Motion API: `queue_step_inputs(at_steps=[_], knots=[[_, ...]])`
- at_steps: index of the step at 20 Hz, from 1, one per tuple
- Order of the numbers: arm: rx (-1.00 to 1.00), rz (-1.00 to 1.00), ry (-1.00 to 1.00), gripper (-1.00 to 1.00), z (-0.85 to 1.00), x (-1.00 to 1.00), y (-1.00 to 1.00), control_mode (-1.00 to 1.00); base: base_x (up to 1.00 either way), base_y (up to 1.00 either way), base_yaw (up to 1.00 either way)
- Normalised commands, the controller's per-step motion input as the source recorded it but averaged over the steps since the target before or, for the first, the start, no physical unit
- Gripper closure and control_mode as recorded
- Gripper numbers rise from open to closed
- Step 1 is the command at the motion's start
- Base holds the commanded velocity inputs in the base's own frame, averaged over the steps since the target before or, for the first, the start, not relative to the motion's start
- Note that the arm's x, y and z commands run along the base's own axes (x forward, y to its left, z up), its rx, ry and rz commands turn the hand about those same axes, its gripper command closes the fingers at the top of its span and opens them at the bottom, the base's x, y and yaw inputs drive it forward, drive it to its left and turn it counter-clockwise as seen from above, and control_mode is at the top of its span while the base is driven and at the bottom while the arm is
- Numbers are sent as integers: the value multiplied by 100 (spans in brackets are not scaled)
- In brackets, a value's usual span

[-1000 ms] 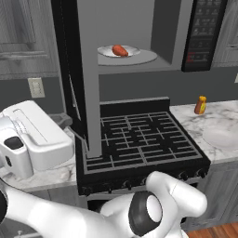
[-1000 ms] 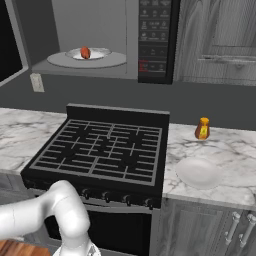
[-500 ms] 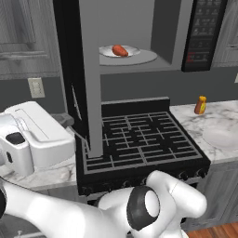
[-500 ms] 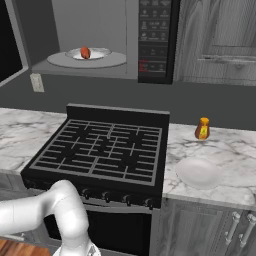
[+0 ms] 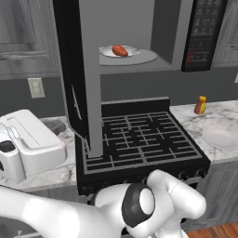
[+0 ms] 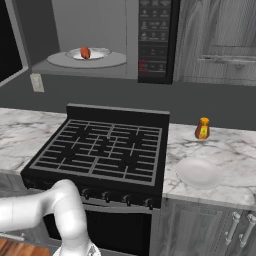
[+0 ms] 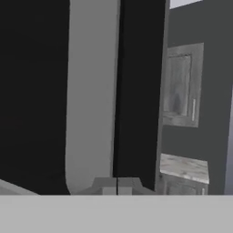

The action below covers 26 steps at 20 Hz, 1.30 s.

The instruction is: Pick the sweet potato from the counter and place it in the microwave. Then turn on the microwave.

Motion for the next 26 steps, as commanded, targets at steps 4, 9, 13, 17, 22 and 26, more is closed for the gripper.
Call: queue_step_inputs(at_steps=[4,9,13,17,22,26], knots=[[2,0,0,100,0,24,10,-100,0,0,0],[4,0,0,100,0,40,0,-100,0,0,0],[3,0,0,100,0,34,0,-100,0,0,0],[1,0,0,100,4,2,0,-100,0,0,0],[0,0,0,100,2,0,0,-100,0,0,0],[0,0,0,100,0,0,-3,-100,0,0,0]])
